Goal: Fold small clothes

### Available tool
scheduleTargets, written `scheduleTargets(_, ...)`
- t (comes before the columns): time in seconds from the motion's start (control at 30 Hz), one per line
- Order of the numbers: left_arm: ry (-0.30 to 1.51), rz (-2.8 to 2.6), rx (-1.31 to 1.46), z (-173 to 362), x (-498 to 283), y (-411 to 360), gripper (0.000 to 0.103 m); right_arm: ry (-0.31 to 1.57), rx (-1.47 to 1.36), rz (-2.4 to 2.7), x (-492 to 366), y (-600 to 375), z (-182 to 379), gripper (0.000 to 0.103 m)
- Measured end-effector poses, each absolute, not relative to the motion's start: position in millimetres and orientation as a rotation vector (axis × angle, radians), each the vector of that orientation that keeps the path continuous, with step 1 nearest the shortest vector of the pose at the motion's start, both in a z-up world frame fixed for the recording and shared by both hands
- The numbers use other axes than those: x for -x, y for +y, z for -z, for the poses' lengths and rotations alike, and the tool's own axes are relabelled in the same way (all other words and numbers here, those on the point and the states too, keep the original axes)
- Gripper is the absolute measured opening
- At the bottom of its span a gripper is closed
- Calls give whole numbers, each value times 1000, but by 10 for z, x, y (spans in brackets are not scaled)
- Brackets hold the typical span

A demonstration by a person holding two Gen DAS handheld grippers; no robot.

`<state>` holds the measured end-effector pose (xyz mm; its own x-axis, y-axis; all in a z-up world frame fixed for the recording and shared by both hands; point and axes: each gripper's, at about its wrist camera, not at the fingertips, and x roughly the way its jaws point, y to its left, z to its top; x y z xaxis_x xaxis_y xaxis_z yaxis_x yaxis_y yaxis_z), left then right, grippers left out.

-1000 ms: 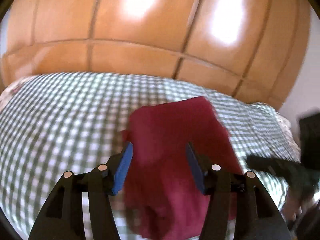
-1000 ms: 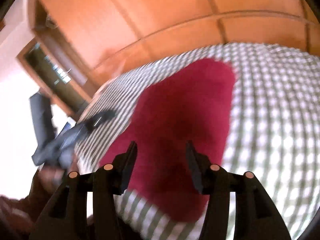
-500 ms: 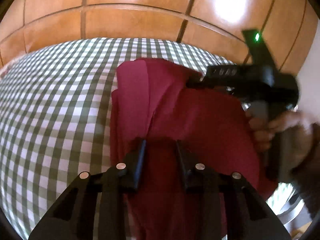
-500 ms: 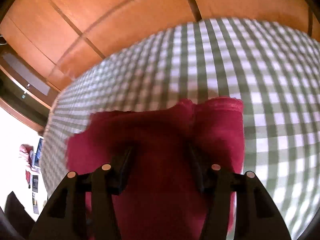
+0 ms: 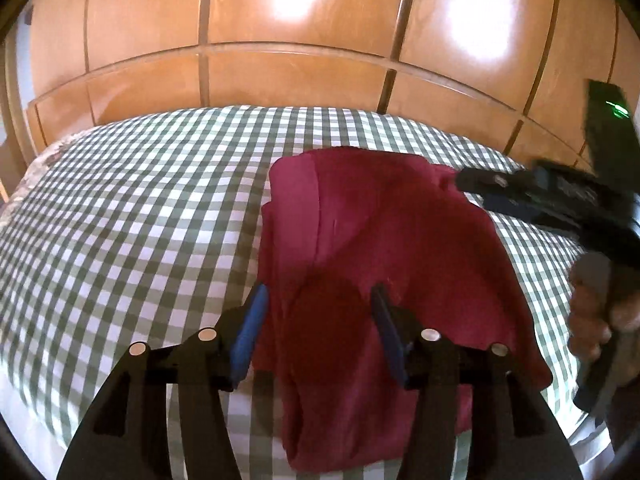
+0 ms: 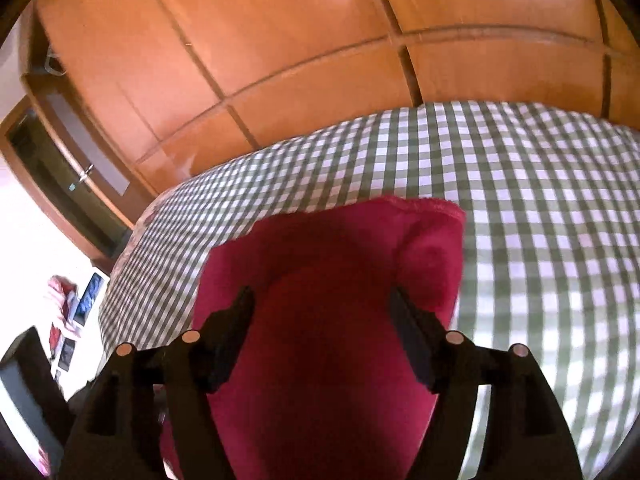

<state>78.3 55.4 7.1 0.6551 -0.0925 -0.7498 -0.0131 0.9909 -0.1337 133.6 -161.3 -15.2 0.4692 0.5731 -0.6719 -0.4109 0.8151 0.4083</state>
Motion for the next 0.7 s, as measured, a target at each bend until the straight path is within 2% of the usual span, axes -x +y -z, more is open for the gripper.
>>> scheduleTargets(0.27,840,40,114,-57,-671,524,61,896,-134,-616,-721,-1691,222,64)
scheduleTargets(0.7,875,13,129,139,-617,596,62,932,-81,-597,-350,-1634,462,65)
